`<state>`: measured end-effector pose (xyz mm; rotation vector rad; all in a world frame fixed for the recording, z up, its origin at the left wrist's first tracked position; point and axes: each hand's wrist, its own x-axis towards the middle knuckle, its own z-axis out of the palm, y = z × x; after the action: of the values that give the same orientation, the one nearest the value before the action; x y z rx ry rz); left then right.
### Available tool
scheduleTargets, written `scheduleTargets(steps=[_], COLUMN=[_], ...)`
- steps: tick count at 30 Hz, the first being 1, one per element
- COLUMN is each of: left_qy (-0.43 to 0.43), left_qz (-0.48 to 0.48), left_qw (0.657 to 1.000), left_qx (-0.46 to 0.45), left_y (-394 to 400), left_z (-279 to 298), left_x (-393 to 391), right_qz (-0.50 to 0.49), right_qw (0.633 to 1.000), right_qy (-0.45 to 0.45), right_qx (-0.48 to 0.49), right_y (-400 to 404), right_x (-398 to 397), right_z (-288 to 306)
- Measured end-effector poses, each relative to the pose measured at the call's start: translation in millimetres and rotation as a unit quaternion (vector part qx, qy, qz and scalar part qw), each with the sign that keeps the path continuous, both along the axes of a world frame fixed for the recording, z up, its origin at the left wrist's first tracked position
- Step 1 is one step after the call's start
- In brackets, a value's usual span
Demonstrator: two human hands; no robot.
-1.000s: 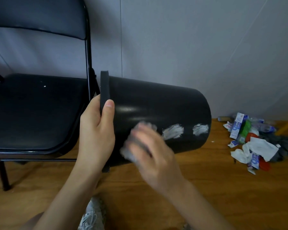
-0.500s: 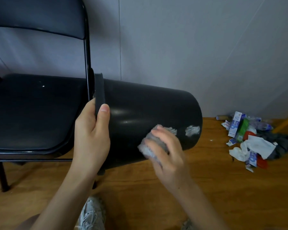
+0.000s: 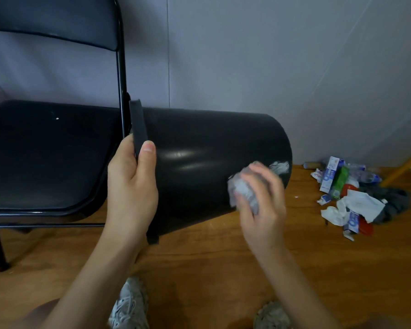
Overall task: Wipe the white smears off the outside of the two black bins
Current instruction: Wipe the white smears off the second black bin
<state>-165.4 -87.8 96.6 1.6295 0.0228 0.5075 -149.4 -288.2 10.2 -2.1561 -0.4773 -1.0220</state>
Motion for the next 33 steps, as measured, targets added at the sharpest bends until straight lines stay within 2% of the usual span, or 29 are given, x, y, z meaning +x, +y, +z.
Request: scheduleTargets(steps=[2,3,7,8,11,13,17,18,19,22,23,27,28,32,33], left_qy=[-0.007,-0.010,-0.001,0.002,-0.004,-0.006,0.005,0.006,0.005,0.000,-0.005,-0.014,-0.013,-0.016,-0.020], left_qz=[0.005,0.004,-0.006,-0.006,-0.001,0.000,-0.008,-0.009,-0.008,-0.007,-0.006,-0.027,-0.029,-0.028,-0.027], left_qw=[1.000,1.000,1.000,1.000,1.000,1.000,1.000,1.000,1.000,1.000,1.000,1.000,0.999,0.999,0.999], left_qx=[-0.003,-0.002,0.012,0.012,0.008,0.004,0.001,-0.001,-0.004,-0.013,-0.011,0.002,0.002,-0.003,-0.003], left_y=[-0.2,0.4,2.3,2.2,0.4,0.2,-0.9,-2.1,-4.2,-10.4,-11.6,-16.2,-18.2,-24.0,-23.4], left_z=[1.6,2.2,-0.6,-1.4,0.3,1.7,1.2,0.9,1.2,1.9,2.2,1.6,1.0,1.6,2.2], left_x=[0.0,-0.2,-1.3,-1.6,-2.5,-2.6,-1.9,-2.1,-2.1,-2.2,-2.1,-1.6,-1.5,-2.0,-2.0], right_qz=[-0.034,-0.031,0.046,0.040,-0.046,-0.059,0.049,0.052,0.033,-0.051,-0.055,0.043,0.049,-0.035,-0.038], right_qw=[0.996,0.996,0.997,0.997,0.997,0.995,0.996,0.995,0.997,0.996,0.994,0.997,0.996,0.997,0.997], right_qy=[0.014,0.019,0.000,-0.002,0.015,0.028,0.006,-0.003,-0.002,0.029,0.030,0.002,-0.006,0.009,0.013], right_qx=[0.078,0.082,-0.058,-0.063,0.054,0.080,-0.080,-0.091,-0.071,0.073,0.086,-0.064,-0.075,0.063,0.073], right_y=[12.9,22.3,23.4,15.4,5.8,16.3,19.9,11.5,3.5,-3.2,2.9,15.5,10.5,13.6,23.0], right_x=[0.8,-2.6,-13.7,-8.9,6.1,1.2,-20.8,-18.1,-12.8,-4.1,-7.7,-25.4,-22.8,-11.1,-14.3], right_z=[7.3,6.0,-9.4,-6.6,11.3,13.3,-7.2,-7.0,-4.7,7.7,8.3,-6.3,-4.6,14.5,15.9])
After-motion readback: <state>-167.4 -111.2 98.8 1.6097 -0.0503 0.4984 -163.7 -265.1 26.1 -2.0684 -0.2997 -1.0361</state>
